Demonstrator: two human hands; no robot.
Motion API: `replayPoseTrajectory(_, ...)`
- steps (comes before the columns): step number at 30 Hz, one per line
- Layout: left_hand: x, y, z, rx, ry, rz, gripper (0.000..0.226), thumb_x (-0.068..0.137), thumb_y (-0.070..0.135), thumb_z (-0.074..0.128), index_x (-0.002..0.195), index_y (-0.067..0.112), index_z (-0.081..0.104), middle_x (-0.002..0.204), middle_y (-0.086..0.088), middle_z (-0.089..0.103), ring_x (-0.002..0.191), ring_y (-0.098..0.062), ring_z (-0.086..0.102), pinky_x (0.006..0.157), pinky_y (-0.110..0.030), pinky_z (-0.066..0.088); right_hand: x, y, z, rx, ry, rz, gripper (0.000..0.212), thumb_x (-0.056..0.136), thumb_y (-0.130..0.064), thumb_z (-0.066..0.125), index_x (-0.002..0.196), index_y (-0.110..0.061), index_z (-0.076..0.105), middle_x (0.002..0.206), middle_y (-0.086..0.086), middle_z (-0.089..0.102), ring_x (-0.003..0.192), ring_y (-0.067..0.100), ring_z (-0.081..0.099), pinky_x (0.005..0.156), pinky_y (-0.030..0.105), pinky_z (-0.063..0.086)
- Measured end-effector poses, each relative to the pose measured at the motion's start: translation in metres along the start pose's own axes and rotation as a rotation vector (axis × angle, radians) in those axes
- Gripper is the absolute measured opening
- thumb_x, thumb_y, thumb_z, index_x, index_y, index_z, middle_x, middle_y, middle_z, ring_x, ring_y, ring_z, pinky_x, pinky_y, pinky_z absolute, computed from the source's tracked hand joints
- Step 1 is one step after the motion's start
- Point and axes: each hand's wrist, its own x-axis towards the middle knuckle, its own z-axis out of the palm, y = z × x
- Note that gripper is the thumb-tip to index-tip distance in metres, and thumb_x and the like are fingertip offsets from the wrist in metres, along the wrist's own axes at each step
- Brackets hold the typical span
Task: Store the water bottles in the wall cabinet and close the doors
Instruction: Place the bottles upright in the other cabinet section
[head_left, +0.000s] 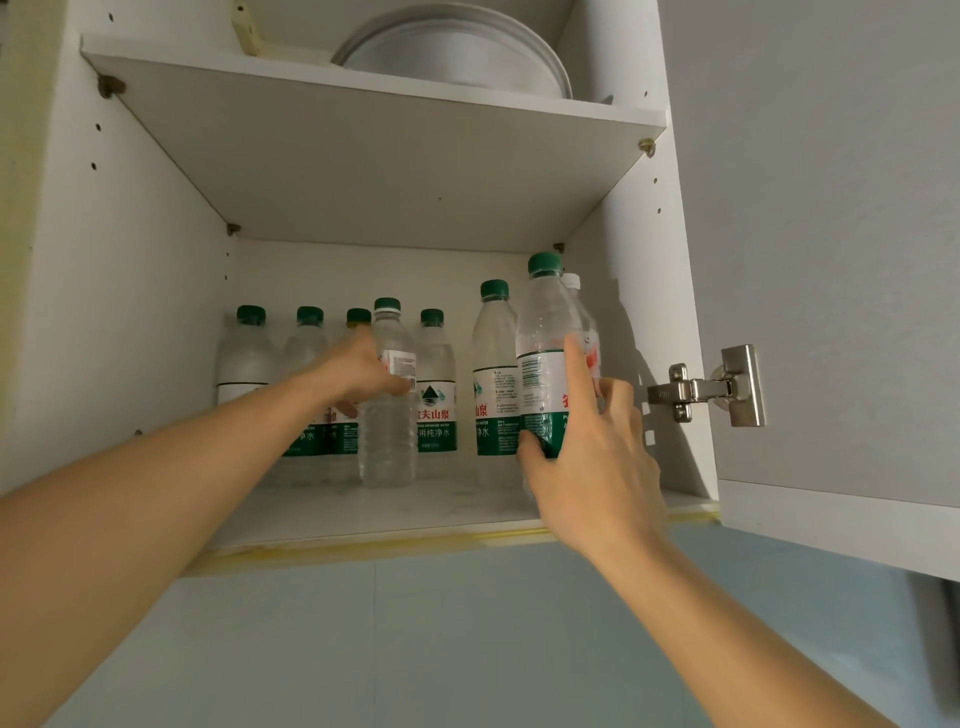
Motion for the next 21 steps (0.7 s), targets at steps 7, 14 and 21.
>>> replayPoseTrajectory(7,0.004,-0.009,0.009,0.222,0.108,0.163,0.088,0.075,0.057,0.080,0.144,0.021,0.039,0.122,-0.005,0.064,0.101,-0.020,0.063,0.079,-0.036,0.054,0.000,-0.001,0.000,-0.004,0.003,0.000,0.094,0.092,-0.042,0.062,0.155,-0.048,-0.008,0.134,0.001,0.035,0.116,0.029,0.049,0.070,0.035,0.039)
replayPoseTrajectory(14,0.000,-0.017,0.003,0.610,0.066,0.321,0.147,0.049,0.076,0.084,0.142,0.060,-0.029,0.165,-0.012,0.001,0.150,-0.043,0.008,0.115,-0.064,0.019,-0.001,0.000,0.000,-0.007,0.012,-0.010,0.096,0.091,-0.042,0.063,0.155,-0.046,-0.008,0.133,0.000,0.035,0.115,0.026,0.048,0.069,0.034,0.039)
replayPoseTrajectory(21,0.007,-0.016,0.009,0.648,0.005,0.332,0.133,0.050,0.078,0.082,0.153,0.051,0.002,0.164,-0.010,-0.005,0.151,-0.041,0.002,0.118,-0.060,0.017,0.000,0.001,0.001,0.000,0.007,-0.010,0.095,0.091,-0.041,0.063,0.156,-0.046,-0.007,0.132,0.001,0.036,0.114,0.028,0.049,0.069,0.034,0.038)
